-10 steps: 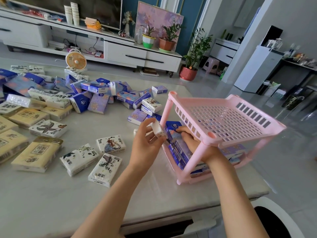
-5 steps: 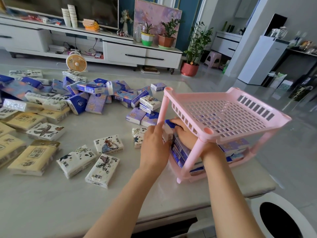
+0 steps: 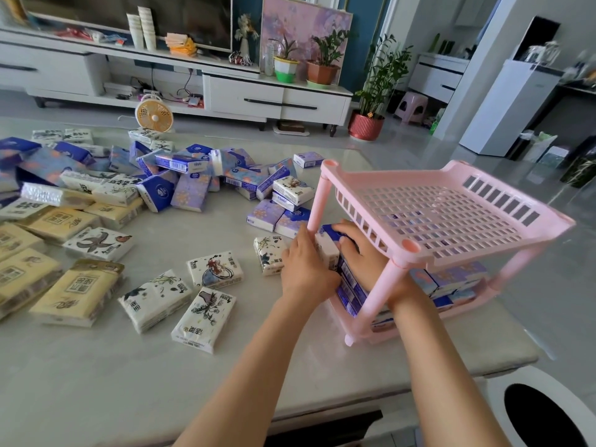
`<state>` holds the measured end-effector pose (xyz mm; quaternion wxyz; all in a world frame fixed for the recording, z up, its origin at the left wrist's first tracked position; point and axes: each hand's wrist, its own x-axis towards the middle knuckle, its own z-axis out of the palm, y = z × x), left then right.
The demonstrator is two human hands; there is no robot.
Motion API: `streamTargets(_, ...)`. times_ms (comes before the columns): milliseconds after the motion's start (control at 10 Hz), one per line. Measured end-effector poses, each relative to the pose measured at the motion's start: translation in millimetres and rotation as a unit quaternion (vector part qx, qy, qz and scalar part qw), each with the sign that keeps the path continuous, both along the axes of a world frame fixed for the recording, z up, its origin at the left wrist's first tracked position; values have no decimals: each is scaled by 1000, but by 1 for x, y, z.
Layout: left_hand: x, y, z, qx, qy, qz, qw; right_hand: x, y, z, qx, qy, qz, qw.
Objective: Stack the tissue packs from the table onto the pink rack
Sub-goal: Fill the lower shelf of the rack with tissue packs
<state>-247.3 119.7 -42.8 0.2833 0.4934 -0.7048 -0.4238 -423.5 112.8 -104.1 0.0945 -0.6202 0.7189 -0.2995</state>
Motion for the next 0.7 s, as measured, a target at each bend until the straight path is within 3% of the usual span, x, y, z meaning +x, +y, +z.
streamTargets(400, -3, 2, 9, -10, -36, 69, 997, 6, 0, 0, 11, -3, -9, 1000)
streamTargets(500, -4, 6, 9, -13, -43, 67, 997, 12, 1, 5, 17, 20, -11, 1000)
streamTargets(700, 17, 13, 19, -15, -9, 5, 1000, 45, 17, 36, 15, -22, -15, 1000)
